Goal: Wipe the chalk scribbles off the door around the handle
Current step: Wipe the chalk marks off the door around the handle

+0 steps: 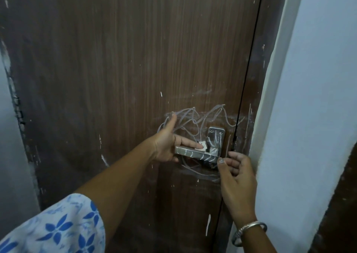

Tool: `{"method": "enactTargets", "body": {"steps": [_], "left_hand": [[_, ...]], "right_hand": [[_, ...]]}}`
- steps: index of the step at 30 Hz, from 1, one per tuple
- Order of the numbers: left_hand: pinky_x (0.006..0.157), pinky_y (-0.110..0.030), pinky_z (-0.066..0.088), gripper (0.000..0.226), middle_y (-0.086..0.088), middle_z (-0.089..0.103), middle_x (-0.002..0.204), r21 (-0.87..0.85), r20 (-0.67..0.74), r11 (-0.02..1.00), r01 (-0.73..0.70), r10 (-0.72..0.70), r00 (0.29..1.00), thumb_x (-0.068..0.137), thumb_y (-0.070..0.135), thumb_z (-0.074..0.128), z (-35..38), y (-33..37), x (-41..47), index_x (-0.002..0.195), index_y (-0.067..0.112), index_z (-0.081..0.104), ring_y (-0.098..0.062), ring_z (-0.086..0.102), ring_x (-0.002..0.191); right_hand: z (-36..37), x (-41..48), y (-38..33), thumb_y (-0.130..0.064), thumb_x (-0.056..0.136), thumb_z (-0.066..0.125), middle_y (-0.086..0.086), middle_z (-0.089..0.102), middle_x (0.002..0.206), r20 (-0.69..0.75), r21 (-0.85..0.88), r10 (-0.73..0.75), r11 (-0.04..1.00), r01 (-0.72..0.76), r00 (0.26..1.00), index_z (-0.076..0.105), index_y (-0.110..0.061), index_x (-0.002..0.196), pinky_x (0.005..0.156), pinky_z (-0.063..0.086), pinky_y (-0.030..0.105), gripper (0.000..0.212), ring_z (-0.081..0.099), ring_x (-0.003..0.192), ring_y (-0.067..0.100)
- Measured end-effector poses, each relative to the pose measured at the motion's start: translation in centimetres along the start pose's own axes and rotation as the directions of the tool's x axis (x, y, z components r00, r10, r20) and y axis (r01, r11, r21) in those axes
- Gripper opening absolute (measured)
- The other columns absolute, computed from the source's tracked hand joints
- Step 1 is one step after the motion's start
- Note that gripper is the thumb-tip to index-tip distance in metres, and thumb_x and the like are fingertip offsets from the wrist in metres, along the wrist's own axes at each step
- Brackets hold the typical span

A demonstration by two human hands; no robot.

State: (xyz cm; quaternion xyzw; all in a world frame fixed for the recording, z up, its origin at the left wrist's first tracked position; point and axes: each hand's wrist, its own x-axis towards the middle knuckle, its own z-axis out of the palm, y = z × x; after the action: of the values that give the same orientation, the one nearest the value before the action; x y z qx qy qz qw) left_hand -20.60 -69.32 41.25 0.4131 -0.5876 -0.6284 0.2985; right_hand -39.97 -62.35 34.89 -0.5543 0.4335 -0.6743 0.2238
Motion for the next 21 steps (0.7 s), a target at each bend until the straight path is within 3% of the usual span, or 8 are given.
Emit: {"method": "enactTargets", "body": {"steps": [2,4,6,11,14,17,19,21], "left_hand": [[0.088,-0.034,0.037,0.119,-0.019,0.063,0.118,0.097,-0.032,0.995,-0.028,0.031,0.999,0.069,0.084,-0.010,0.3,1.4,-0.4,0.114,0.005,0.067,-0.029,0.053,0.111],[0.086,-0.033,0.039,0.118,-0.016,0.067,0.113,0.182,-0.054,0.981,-0.065,0.076,0.996,0.070,0.081,-0.012,0.5,2.5,-0.7,0.112,0.006,0.068,-0.023,0.058,0.097],[0.094,-0.036,0.037,0.116,-0.017,0.067,0.111,0.233,-0.078,0.970,-0.076,0.097,0.992,0.072,0.080,-0.011,0.8,3.3,-0.9,0.110,0.005,0.069,-0.020,0.054,0.084],[0.075,-0.037,0.031,0.105,-0.012,0.070,0.104,0.332,-0.169,0.938,-0.102,0.166,0.972,0.079,0.076,-0.006,1.4,4.2,-1.1,0.104,0.011,0.072,-0.018,0.051,0.077],[0.079,-0.039,0.033,0.098,-0.005,0.071,0.089,0.394,-0.209,0.909,-0.134,0.231,0.950,0.083,0.073,-0.001,2.1,4.4,-1.1,0.099,0.011,0.073,-0.019,0.054,0.077],[0.084,-0.036,0.042,0.088,-0.007,0.069,0.093,0.418,-0.245,0.893,-0.165,0.286,0.927,0.089,0.066,0.004,3.0,3.8,-0.9,0.116,0.007,0.063,-0.018,0.057,0.074],[0.078,-0.026,0.048,0.081,-0.006,0.069,0.098,0.419,-0.245,0.893,-0.166,0.287,0.926,0.092,0.060,0.005,3.3,3.3,-1.1,0.125,0.006,0.055,-0.012,0.060,0.071],[0.068,-0.021,0.046,0.082,-0.001,0.068,0.095,0.447,-0.245,0.883,-0.146,0.278,0.929,0.092,0.059,0.005,3.6,3.5,-1.3,0.121,0.004,0.059,-0.007,0.058,0.068]], "right_hand": [[0.0,0.2,0.0,-0.018,0.084,0.065,-0.010,0.060,0.093,0.010,-0.003,0.002,1.000,-0.002,1.000,0.051,-0.025,0.107,0.060,0.045,0.012,0.028,0.058,0.083,0.002],[0.1,0.3,0.0,-0.016,0.083,0.065,-0.009,0.060,0.094,0.015,-0.008,-0.006,1.000,0.006,1.000,0.051,-0.025,0.108,0.063,0.044,0.013,0.029,0.058,0.084,0.004],[0.1,0.3,0.0,-0.016,0.083,0.066,-0.009,0.060,0.095,0.021,-0.012,-0.010,1.000,0.010,1.000,0.051,-0.025,0.108,0.066,0.044,0.014,0.031,0.058,0.085,0.005],[-0.1,0.1,0.1,-0.016,0.083,0.066,-0.009,0.060,0.094,0.031,-0.016,-0.003,1.000,0.003,1.000,0.050,-0.027,0.107,0.066,0.045,0.016,0.031,0.058,0.085,0.005],[-0.1,0.1,0.0,-0.017,0.084,0.065,-0.009,0.060,0.093,0.034,-0.022,-0.003,1.000,0.004,0.999,0.050,-0.026,0.108,0.066,0.047,0.018,0.030,0.059,0.084,0.005],[-0.2,0.2,-0.1,-0.017,0.084,0.064,-0.010,0.060,0.093,0.039,-0.034,-0.002,0.999,0.003,0.999,0.050,-0.024,0.111,0.064,0.043,0.014,0.031,0.058,0.084,0.003],[-0.1,0.3,-0.3,-0.017,0.084,0.065,-0.008,0.061,0.094,0.049,-0.029,0.002,1.000,-0.001,0.999,0.050,-0.022,0.113,0.064,0.043,0.014,0.032,0.059,0.085,0.005],[-0.1,0.3,-0.4,-0.016,0.084,0.065,-0.007,0.061,0.094,0.058,-0.026,0.007,1.000,-0.005,0.998,0.050,-0.022,0.112,0.064,0.043,0.015,0.033,0.059,0.085,0.006]]}}
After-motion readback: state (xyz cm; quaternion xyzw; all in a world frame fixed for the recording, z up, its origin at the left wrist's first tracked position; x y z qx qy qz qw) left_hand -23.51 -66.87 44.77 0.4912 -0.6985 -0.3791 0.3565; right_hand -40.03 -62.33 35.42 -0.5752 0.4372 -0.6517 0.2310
